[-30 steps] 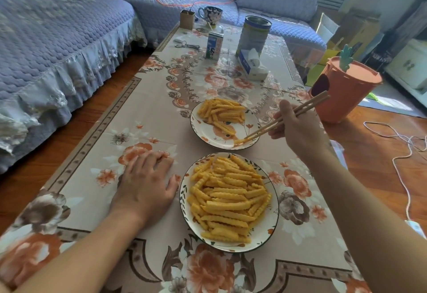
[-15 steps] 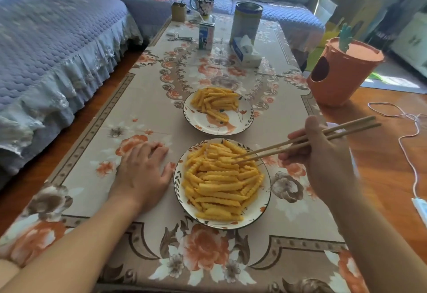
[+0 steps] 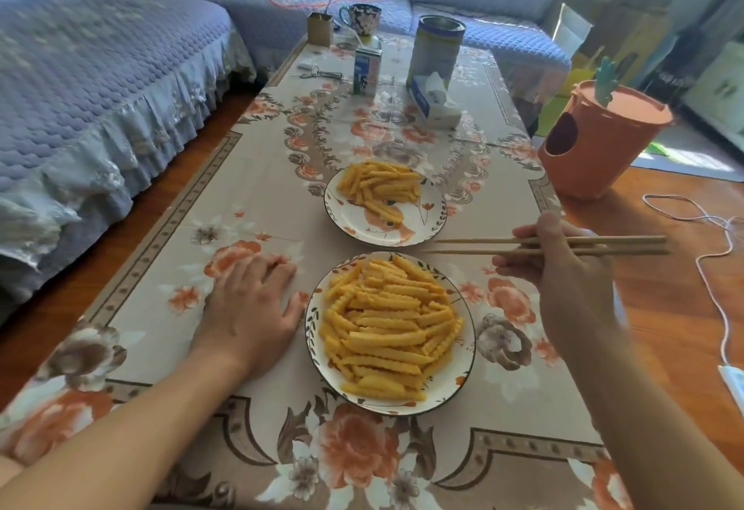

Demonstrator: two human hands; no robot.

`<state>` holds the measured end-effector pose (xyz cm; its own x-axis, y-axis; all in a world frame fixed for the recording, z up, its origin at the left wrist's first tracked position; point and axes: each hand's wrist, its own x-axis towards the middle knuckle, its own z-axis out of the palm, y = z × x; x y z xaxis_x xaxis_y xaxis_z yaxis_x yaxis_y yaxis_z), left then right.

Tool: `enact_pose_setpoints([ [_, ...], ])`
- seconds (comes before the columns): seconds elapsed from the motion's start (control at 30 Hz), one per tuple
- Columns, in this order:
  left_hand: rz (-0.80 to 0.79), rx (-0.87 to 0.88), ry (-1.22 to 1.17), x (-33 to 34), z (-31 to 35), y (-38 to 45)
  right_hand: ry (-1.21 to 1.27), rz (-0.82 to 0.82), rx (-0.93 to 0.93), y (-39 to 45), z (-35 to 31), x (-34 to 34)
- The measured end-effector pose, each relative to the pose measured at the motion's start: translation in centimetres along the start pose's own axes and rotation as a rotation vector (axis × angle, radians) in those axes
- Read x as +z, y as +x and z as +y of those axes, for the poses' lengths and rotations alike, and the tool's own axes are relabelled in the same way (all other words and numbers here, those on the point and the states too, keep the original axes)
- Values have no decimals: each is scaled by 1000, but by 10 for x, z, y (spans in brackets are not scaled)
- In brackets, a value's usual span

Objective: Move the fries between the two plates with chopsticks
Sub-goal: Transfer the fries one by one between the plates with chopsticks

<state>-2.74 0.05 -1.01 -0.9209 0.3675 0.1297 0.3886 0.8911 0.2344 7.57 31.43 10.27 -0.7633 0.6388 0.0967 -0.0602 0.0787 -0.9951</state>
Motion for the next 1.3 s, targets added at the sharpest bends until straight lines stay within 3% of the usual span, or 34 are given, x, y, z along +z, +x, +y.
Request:
enact_pose_setpoints([
  [0.37,3,7,-10,2,-3,1,-293,-94,-169,60,25,96],
  [0.73,-12,-3,-24,2,-3,1,-323,3,-182,66,17,94],
  [1.3,-18,-9,-38,2,-3,1,-367,-17,-190,56,23,85],
])
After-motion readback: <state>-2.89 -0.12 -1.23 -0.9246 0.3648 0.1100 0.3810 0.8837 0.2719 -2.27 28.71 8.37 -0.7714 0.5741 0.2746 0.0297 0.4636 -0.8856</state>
